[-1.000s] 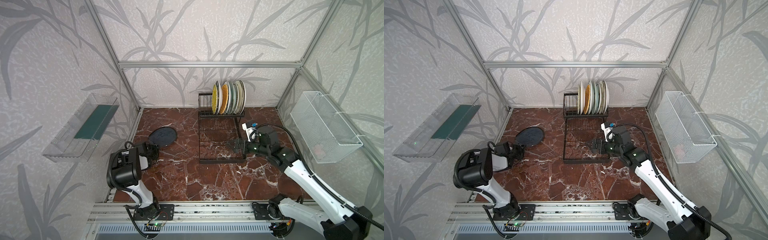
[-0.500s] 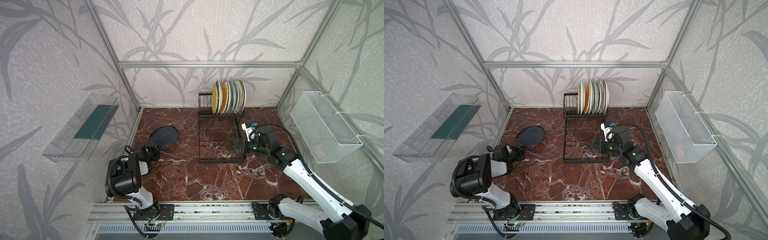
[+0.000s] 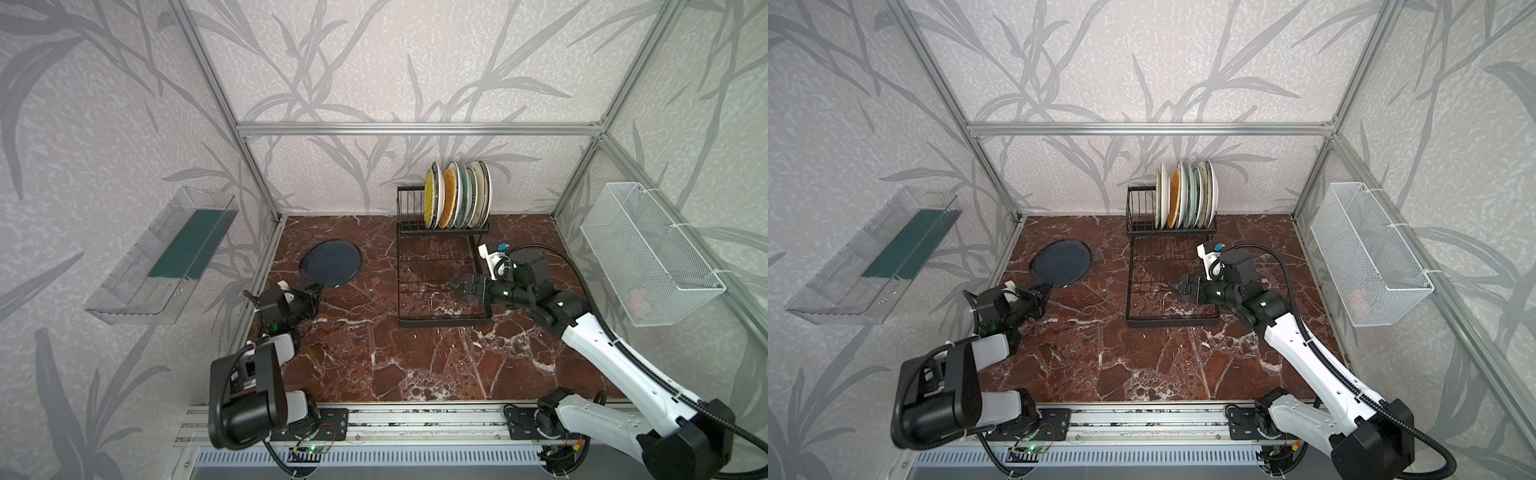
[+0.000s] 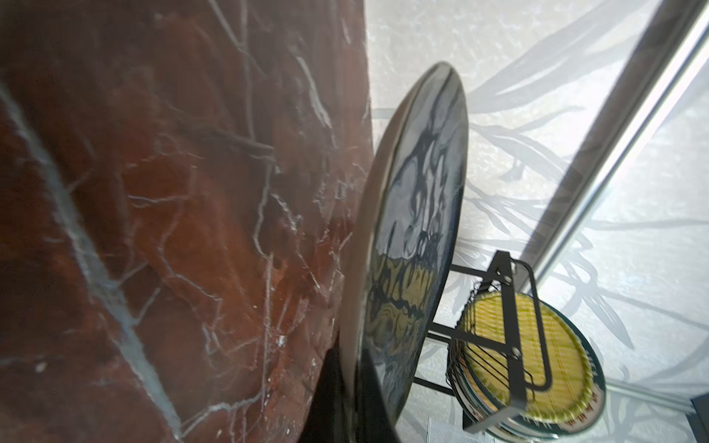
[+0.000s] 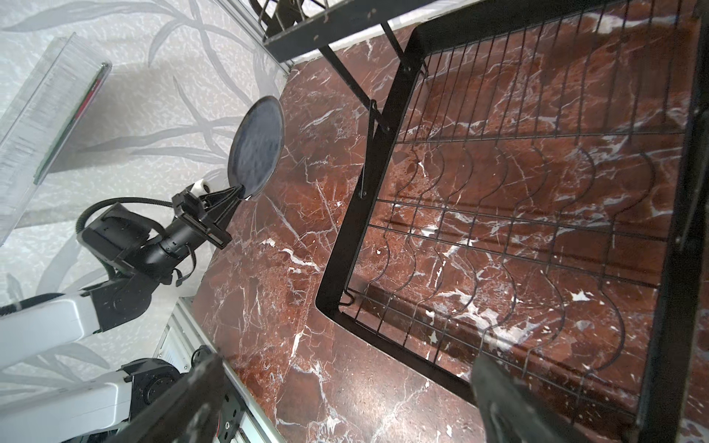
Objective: Load plates into a dish rack
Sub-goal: Pick up the plate from the middle-left of the table, then place the plate on the dish rack.
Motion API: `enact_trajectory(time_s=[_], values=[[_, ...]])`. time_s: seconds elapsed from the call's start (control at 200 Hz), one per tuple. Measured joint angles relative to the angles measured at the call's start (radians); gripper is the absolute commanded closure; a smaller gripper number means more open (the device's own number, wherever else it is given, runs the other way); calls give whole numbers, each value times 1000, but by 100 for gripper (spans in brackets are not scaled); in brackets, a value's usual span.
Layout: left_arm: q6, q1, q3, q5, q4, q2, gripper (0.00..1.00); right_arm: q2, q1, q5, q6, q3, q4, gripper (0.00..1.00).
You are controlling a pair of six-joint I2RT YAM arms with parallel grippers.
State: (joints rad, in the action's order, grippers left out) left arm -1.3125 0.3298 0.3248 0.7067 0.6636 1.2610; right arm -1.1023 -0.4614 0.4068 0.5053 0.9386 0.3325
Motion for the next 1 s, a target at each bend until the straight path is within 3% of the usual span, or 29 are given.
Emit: enact_trajectory(time_s=[0.14, 0.32, 0.55, 1.0], values=[[43, -1, 1, 54, -129, -154, 100, -61, 0, 41, 3, 34, -32, 1], [56, -20, 1, 132, -207, -235, 100, -126, -21, 83, 12, 87, -84, 0], [64, -126, 1, 211, -248, -301, 100, -218, -93, 111, 32, 140, -161, 4], [63, -231, 2, 259, -245, -370, 100, -416, -183, 129, 93, 234, -274, 32]])
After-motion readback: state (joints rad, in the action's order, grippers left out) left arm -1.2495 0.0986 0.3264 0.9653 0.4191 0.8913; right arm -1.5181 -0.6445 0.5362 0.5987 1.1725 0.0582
